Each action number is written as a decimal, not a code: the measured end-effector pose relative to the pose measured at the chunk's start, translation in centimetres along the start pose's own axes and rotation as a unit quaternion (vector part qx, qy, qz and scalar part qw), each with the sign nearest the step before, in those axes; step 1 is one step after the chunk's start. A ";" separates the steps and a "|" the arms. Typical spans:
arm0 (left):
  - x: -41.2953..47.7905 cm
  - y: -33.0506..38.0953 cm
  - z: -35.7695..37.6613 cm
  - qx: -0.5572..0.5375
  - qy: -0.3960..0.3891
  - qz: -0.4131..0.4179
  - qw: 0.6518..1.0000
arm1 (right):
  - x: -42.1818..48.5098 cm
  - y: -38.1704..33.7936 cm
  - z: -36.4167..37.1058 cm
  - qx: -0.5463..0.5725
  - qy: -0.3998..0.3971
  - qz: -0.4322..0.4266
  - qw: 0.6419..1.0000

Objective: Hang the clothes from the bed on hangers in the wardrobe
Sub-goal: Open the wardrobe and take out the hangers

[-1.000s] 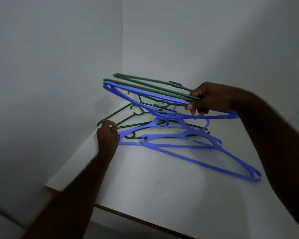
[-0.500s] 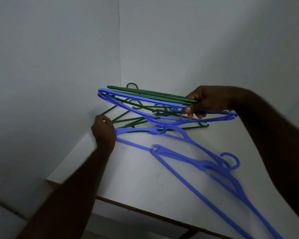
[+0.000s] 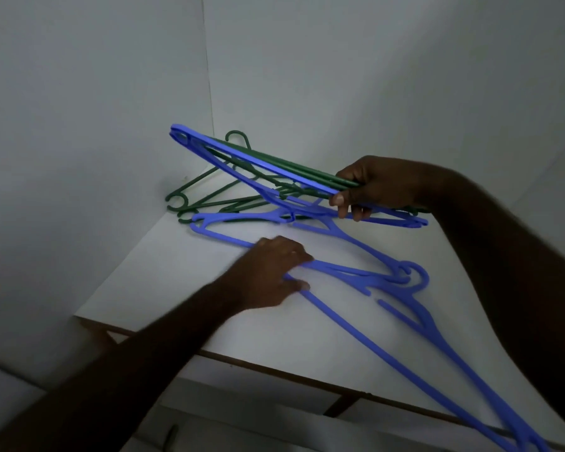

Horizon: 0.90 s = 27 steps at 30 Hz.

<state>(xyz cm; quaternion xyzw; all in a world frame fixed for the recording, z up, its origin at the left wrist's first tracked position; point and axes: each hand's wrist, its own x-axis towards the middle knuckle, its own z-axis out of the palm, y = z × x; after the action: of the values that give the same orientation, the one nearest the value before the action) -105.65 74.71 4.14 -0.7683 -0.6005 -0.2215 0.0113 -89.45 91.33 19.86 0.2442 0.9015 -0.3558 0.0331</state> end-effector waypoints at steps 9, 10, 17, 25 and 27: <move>0.0 2.0 1.9 0.050 -0.026 0.059 0.997 | 0.3 0.6 -0.3 -0.020 0.009 -0.010 1.000; -0.3 2.2 1.7 0.048 -0.008 0.072 0.996 | 0.4 0.6 -0.5 -0.023 0.012 -0.011 1.000; -3.8 -1.4 -0.9 0.127 0.036 0.044 0.990 | 1.0 0.4 -2.9 -0.086 0.061 -0.013 0.994; -7.3 -3.9 -2.1 0.112 -0.006 -0.055 0.992 | 2.1 -1.8 -4.3 -0.152 0.147 -0.023 0.977; -6.9 -4.1 -2.5 0.126 0.016 -0.058 0.990 | 2.0 -2.9 -4.8 -0.153 0.152 -0.036 0.976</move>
<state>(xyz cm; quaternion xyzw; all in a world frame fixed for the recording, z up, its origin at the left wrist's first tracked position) -111.52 68.78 2.90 -0.7209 -0.6670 -0.1563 0.1047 -91.95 93.51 24.79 0.2546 0.9480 -0.1731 -0.0804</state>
